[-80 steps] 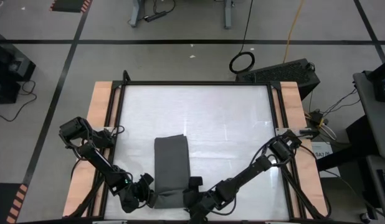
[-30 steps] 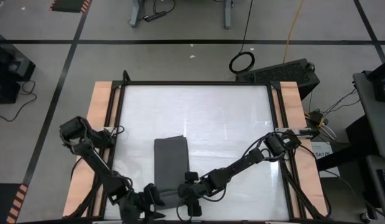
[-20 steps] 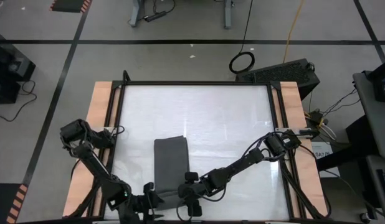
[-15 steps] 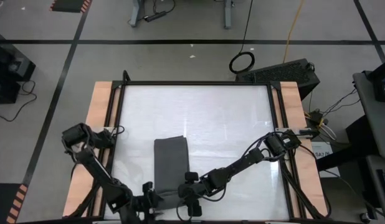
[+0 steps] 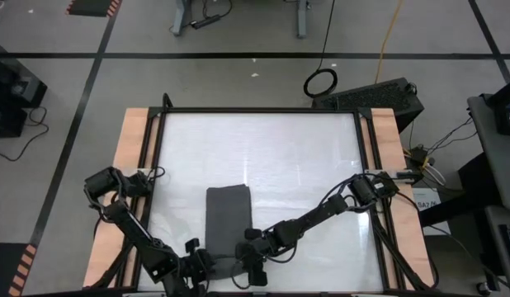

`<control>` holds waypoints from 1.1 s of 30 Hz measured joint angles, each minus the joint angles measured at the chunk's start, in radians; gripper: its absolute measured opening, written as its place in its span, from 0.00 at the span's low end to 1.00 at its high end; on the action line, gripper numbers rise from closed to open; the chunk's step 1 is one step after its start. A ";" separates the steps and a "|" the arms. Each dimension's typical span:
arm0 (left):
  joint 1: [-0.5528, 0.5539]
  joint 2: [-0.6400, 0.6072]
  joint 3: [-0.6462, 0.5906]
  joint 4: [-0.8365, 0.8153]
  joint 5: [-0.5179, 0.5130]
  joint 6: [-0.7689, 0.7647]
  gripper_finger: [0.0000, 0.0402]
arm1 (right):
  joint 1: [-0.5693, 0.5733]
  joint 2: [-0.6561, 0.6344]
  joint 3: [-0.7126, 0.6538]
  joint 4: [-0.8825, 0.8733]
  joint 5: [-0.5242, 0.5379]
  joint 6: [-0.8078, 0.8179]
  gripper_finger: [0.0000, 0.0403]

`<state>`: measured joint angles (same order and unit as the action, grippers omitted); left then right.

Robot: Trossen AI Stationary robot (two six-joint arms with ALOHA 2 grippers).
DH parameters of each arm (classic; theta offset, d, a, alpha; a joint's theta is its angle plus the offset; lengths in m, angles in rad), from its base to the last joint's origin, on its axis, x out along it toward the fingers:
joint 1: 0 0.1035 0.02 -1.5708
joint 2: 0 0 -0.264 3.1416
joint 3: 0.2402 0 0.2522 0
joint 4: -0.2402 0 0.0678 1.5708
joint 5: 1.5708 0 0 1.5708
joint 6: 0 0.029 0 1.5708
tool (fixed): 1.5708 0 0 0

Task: Roll towel into tight, uniform cylinder
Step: Roll the gray towel

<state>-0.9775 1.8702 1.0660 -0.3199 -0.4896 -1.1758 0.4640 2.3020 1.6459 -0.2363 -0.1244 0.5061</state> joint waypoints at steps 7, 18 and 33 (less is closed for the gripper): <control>0.009 -0.010 0.000 0.009 0.030 -0.025 0.04 | -0.046 0.000 -0.001 -0.001 -0.210 0.048 0.02; 0.109 -0.093 -0.001 0.007 0.214 0.023 0.04 | -0.114 0.000 -0.002 0.015 -0.467 0.053 0.06; 0.288 -0.094 -0.145 0.240 0.487 0.005 0.03 | -0.150 0.000 -0.002 -0.051 -0.564 -0.028 0.29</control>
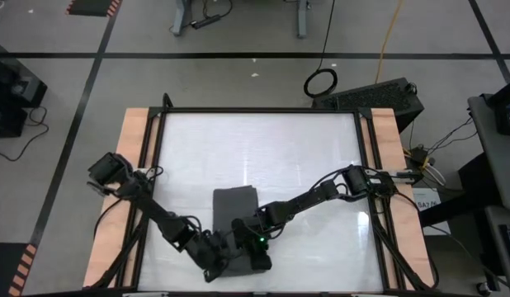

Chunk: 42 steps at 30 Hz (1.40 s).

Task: Roll towel into tight, uniform cylinder
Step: Roll the gray towel

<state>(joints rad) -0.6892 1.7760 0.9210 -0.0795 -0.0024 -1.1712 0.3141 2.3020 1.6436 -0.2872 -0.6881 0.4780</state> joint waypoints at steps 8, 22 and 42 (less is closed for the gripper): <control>0.066 0.000 -0.001 0.002 0.012 -0.001 0.03 | -0.012 -0.050 0.001 -0.175 0.032 -0.048 0.50; 0.113 0.000 -0.070 0.115 0.028 -0.002 0.03 | -0.046 -0.233 0.001 -0.520 0.351 -0.280 0.72; 0.176 0.002 -0.080 0.138 0.135 -0.001 0.03 | 0.359 -0.328 0.003 -0.346 1.061 -0.085 0.75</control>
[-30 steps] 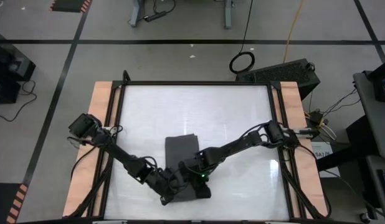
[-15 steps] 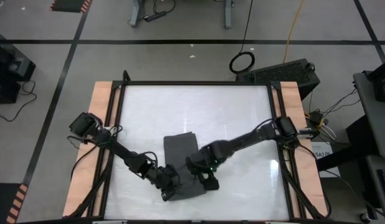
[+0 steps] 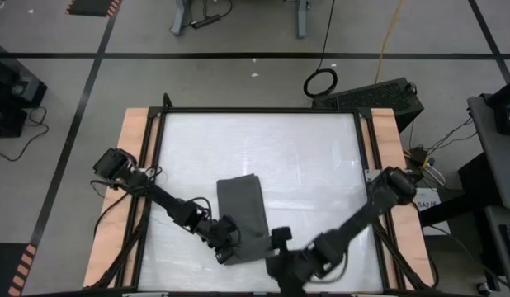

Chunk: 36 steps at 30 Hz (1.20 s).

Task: Roll towel into tight, uniform cylinder
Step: Roll the gray towel

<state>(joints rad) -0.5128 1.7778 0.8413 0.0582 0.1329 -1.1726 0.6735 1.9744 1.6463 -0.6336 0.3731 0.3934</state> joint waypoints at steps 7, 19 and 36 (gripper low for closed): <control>0.015 0.001 0.000 0.008 0.005 0.000 0.03 | 0.005 0.107 -0.002 0.015 0.117 -0.038 0.75; 0.016 0.001 0.000 0.005 0.018 0.027 0.03 | -0.054 0.106 -0.042 -0.005 0.067 -0.068 0.75; 0.016 0.001 0.000 0.004 0.017 0.033 0.03 | -0.112 0.106 -0.123 0.095 -0.073 -0.111 0.81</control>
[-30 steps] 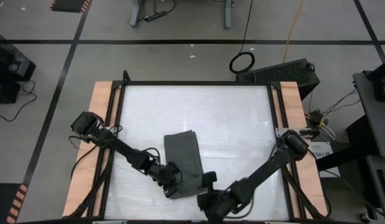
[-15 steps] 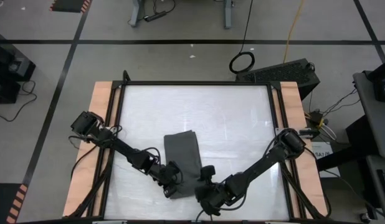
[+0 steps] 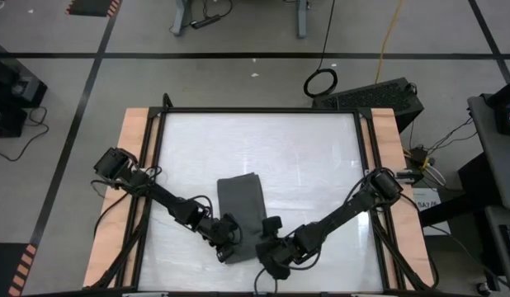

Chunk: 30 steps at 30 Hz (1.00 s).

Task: Roll towel into tight, uniform cylinder
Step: Roll the gray towel

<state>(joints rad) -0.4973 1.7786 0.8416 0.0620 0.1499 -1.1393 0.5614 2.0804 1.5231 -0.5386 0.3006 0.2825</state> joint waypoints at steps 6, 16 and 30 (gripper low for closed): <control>0.000 0.000 0.000 0.000 -0.001 0.000 0.03 | -0.033 0.000 -0.047 0.073 -0.093 -0.013 0.80; 0.018 -0.001 0.000 0.007 -0.008 -0.031 0.09 | -0.071 -0.001 -0.124 0.155 -0.225 0.006 0.58; -0.037 -0.342 0.000 -0.116 -0.338 0.081 0.33 | -0.092 -0.002 -0.150 0.223 -0.277 0.047 0.23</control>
<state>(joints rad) -0.5342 1.4365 0.8413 -0.0544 -0.1886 -1.0580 0.4690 2.0781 1.3731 -0.3154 0.0232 0.3293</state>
